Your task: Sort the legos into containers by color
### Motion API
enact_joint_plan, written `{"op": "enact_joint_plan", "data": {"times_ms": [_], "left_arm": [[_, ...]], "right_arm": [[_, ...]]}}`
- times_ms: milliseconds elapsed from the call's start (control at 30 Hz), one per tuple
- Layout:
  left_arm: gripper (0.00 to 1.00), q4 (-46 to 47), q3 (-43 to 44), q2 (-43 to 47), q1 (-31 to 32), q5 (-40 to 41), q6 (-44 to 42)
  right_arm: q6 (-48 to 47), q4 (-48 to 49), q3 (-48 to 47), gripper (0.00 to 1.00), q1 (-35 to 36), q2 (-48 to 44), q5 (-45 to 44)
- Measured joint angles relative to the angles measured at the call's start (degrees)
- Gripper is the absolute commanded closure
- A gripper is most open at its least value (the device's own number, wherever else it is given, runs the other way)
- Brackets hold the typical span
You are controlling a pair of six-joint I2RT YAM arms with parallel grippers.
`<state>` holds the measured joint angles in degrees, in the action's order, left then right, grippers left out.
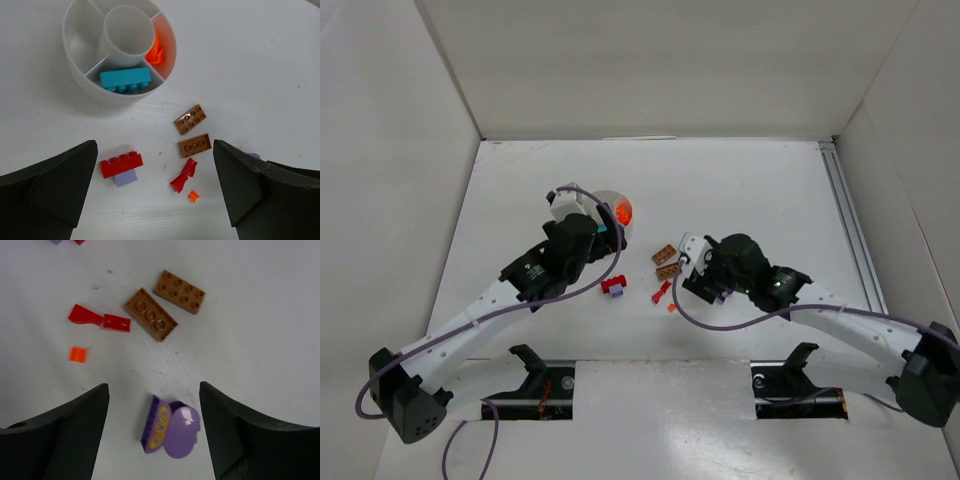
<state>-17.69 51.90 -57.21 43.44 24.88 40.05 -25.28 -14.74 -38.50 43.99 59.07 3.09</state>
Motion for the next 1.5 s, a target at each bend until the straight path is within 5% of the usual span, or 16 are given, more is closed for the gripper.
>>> {"op": "enact_joint_plan", "data": {"times_ms": [233, 667, 1067, 1500], "left_arm": [[0.0, -4.83, -5.53, 5.31, 0.02, 0.57, 3.41], [0.0, -6.49, -6.6, 8.0, 0.02, 0.55, 5.05], [0.0, -6.88, -8.17, 8.98, 0.02, 0.52, 5.92], [0.0, -6.86, -8.17, 8.98, 0.02, 0.63, 5.95]], "right_arm": [[8.46, 4.57, 0.0, 0.39, 9.35, 13.53, -3.74], [16.39, 6.45, -0.15, 0.4, 12.31, 23.67, -4.76], [18.95, 7.37, -1.66, 0.43, 14.4, 25.99, -4.15], [21.75, 7.54, -2.71, 0.66, 14.64, 27.34, -5.2]]}}
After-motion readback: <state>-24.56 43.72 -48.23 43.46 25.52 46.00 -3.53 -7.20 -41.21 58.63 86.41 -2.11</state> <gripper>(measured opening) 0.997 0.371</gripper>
